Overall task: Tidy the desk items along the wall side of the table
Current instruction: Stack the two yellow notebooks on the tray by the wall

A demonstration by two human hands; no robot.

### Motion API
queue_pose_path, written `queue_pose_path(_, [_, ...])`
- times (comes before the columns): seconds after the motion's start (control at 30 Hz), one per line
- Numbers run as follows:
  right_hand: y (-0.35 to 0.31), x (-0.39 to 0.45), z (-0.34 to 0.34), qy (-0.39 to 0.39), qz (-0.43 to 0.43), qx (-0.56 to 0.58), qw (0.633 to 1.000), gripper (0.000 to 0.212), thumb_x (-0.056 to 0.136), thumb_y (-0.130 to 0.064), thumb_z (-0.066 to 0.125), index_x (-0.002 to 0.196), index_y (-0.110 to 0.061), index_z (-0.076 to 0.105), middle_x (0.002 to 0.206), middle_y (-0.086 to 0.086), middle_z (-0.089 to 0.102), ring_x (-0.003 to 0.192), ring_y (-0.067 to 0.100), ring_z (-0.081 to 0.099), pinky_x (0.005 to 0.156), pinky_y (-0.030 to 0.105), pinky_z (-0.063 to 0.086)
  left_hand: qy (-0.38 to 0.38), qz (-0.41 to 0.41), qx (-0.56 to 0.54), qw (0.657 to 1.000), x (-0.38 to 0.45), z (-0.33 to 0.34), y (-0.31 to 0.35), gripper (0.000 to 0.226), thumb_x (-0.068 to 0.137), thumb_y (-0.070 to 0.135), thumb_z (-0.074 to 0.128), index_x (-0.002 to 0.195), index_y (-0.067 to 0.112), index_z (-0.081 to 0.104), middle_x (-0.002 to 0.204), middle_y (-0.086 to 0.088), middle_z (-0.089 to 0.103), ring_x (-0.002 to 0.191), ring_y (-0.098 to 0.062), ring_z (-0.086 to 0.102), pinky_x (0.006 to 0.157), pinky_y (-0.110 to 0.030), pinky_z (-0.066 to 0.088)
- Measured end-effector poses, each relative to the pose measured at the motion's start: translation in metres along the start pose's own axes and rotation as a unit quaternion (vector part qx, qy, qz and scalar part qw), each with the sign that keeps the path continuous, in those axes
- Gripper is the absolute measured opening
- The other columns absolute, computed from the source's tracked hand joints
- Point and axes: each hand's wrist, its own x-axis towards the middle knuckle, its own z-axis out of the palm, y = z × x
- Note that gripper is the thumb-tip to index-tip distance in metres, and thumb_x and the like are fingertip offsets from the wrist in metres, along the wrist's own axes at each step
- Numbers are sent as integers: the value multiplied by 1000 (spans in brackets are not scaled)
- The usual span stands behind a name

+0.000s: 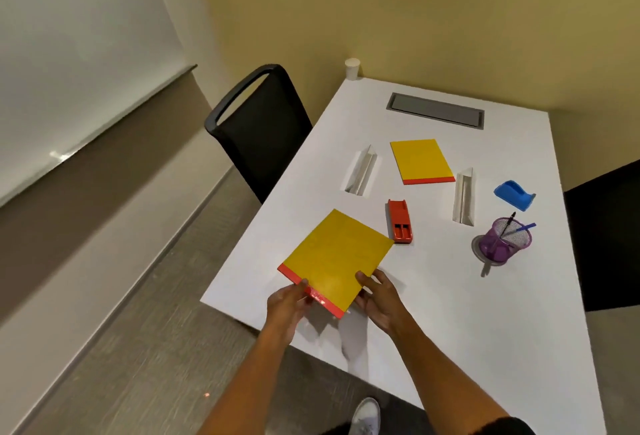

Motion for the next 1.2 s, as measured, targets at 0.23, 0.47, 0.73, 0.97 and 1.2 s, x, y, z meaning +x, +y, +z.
queue_pose_path(0.23, [78,4,95,-53,-11,-32,998,49,91,3,57,134,-19,49,131,16,59,121,41,56,96,52,51,24,44,-38,998,0,-82,38,21,93,-6,53,113,-9,57,104,-21,64,83,-29,64,95,-49,49])
queue_pose_path(0.47, [179,11,188,-33,11,-26,999,40,93,4,54,127,-17,53,130,17,57,114,39,58,89,47,52,70,94,-23,993,7,-225,81,16,97,-4,46,94,5,59,93,-15,62,81,-25,59,77,-39,51])
queue_pose_path(0.73, [239,34,277,7,33,-130,991,40,94,-1,58,132,-11,52,130,21,56,120,42,56,100,49,47,171,137,10,976,9,-371,131,37,97,2,49,134,3,51,125,-16,61,113,-35,60,99,-51,48])
queue_pose_path(0.97, [277,86,344,-32,61,-252,965,46,96,-2,55,141,-5,47,135,20,57,114,33,57,96,43,47,207,155,4,966,43,-429,178,35,94,3,56,129,0,56,122,-19,64,103,-32,65,91,-43,52])
queue_pose_path(1.2, [287,179,402,-30,68,-270,960,41,95,2,54,136,-3,50,118,17,65,95,26,64,82,38,52,209,156,18,965,126,-461,261,36,88,3,66,122,-6,61,115,-26,67,94,-33,68,85,-42,55])
